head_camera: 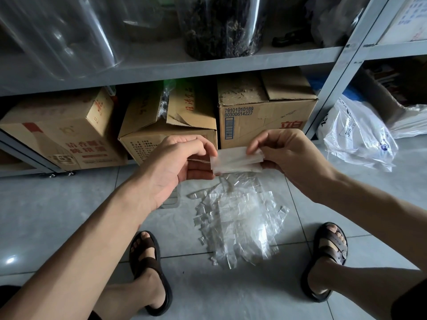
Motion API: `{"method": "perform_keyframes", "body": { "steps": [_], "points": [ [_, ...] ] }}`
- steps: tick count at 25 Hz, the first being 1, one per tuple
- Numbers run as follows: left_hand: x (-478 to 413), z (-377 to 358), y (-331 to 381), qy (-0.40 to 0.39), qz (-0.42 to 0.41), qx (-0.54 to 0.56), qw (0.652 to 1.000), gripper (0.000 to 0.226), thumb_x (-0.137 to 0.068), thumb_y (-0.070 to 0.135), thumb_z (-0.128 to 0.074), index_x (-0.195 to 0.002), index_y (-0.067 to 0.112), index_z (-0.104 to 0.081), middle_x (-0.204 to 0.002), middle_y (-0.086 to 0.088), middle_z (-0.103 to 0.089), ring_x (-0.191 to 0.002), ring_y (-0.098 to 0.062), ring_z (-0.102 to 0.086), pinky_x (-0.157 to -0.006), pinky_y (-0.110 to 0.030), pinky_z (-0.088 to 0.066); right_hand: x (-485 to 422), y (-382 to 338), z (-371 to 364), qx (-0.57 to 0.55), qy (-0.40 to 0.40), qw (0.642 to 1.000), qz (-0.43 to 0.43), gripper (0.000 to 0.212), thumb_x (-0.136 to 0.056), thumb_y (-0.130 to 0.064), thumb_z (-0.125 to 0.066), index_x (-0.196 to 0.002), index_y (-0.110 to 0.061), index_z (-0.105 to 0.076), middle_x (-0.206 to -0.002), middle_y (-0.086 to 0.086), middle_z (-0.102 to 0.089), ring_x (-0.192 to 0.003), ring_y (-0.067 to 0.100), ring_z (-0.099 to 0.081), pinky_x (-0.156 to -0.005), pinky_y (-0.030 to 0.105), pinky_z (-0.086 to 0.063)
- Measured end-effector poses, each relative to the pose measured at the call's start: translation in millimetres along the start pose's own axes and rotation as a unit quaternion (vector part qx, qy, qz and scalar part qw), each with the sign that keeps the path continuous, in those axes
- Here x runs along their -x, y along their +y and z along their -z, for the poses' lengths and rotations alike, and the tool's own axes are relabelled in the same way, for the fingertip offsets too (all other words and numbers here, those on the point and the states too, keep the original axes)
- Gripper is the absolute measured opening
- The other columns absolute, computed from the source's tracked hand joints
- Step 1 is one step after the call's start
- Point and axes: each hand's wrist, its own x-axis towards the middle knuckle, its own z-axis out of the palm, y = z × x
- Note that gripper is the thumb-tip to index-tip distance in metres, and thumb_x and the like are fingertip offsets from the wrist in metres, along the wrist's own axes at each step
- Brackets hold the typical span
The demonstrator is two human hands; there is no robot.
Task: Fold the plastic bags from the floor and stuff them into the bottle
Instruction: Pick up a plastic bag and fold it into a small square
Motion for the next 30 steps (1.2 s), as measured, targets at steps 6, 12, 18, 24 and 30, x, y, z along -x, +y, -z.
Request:
{"method": "perform_keyframes", "body": {
  "steps": [6,12,18,24,30],
  "points": [
    [0,-5,-4,-0.026,0.003,0.000,1.000,0.018,-0.072,0.013,-0.073,-0.089,0.006,-0.073,-0.090,-0.016,-0.074,-0.074,-0.027,-0.074,-0.065,-0.029,-0.062,-3,4,-2,0.093,0.042,0.993,0.064,0.044,-0.087,0.014,-0.052,-0.070,-0.021,-0.072,-0.075,0.000,-0.068,-0.073,0.019,-0.059,-0.070,0.029,-0.048],
    [-4,-3,-9,0.012,-0.064,-0.071,0.995,0.016,-0.069,0.007,-0.077,-0.082,0.015,-0.077,-0.081,-0.006,-0.076,-0.076,-0.012,-0.071,-0.075,-0.022,-0.060,-2,4,-2,0.093,0.026,0.994,0.059,0.043,-0.087,0.016,-0.049,-0.070,-0.019,-0.069,-0.080,0.009,-0.066,-0.076,0.020,-0.059,-0.072,0.029,-0.051],
    [-4,-4,-13,0.019,-0.152,-0.251,0.956,0.017,-0.077,0.016,-0.083,-0.089,0.026,-0.077,-0.080,0.000,-0.074,-0.074,-0.025,-0.069,-0.076,-0.043,-0.058,0,-3,-2,0.042,-0.031,0.999,0.008,0.023,-0.092,-0.002,-0.055,-0.078,-0.009,-0.072,-0.083,0.008,-0.068,-0.078,0.018,-0.062,-0.072,0.028,-0.050],
    [-5,-3,-9,0.007,-0.147,-0.207,0.967,0.017,-0.079,0.007,-0.080,-0.088,0.021,-0.077,-0.089,-0.020,-0.072,-0.087,-0.045,-0.066,-0.086,-0.061,-0.053,7,-7,-7,0.096,-0.092,0.991,0.016,0.014,-0.078,0.001,-0.077,-0.090,-0.006,-0.076,-0.081,0.007,-0.077,-0.070,0.014,-0.071,-0.069,0.020,-0.056],
    [-7,2,-8,0.041,-0.113,-0.119,0.986,0.022,-0.081,-0.004,-0.073,-0.087,0.017,-0.076,-0.088,0.000,-0.076,-0.086,-0.008,-0.068,-0.082,-0.023,-0.054,7,-8,-5,0.073,-0.085,0.993,-0.026,0.019,-0.077,0.006,-0.075,-0.095,0.001,-0.075,-0.081,0.010,-0.077,-0.071,0.014,-0.073,-0.070,0.017,-0.055]
  ]
}}
